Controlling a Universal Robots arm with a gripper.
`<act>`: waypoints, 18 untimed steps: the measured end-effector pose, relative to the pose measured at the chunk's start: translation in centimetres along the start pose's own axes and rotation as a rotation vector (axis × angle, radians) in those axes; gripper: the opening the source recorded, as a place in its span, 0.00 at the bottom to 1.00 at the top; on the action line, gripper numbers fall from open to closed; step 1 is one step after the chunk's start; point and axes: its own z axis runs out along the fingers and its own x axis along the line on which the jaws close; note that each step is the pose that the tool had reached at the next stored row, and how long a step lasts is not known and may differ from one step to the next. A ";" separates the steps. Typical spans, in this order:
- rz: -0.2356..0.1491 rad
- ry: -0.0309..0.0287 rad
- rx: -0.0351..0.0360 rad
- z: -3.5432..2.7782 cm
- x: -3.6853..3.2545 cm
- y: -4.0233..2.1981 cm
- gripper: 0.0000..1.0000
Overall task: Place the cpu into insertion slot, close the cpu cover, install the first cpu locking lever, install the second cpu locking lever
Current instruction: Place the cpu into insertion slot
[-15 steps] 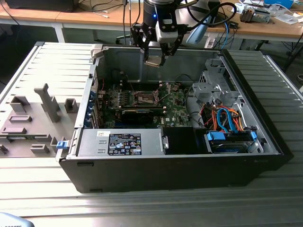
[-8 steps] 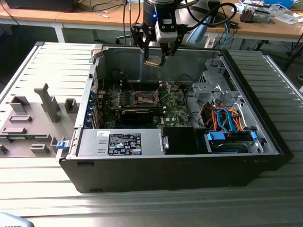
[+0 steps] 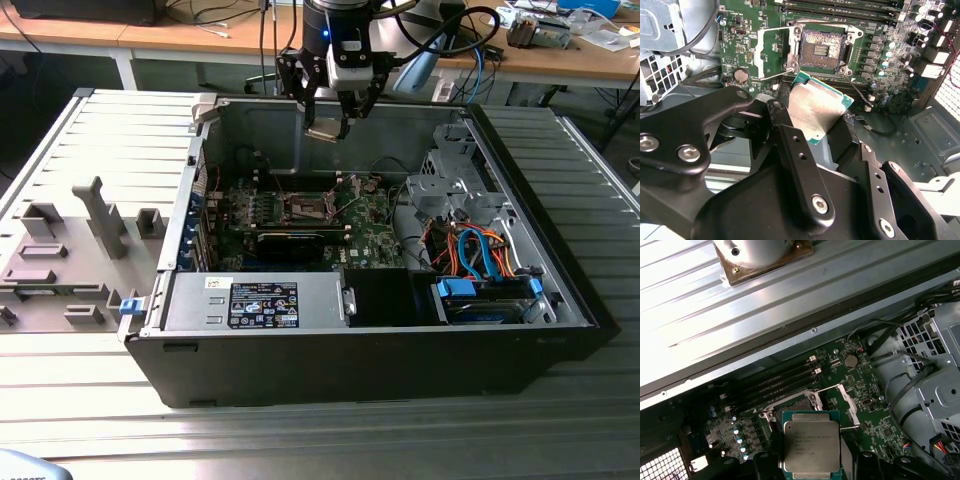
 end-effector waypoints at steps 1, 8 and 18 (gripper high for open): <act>0.001 0.0000 0.0000 0.00 0.00 0.00 0.55; 0.010 -0.0008 -0.0002 0.00 0.00 0.00 0.55; 0.019 -0.0018 0.0002 0.00 0.00 0.00 0.55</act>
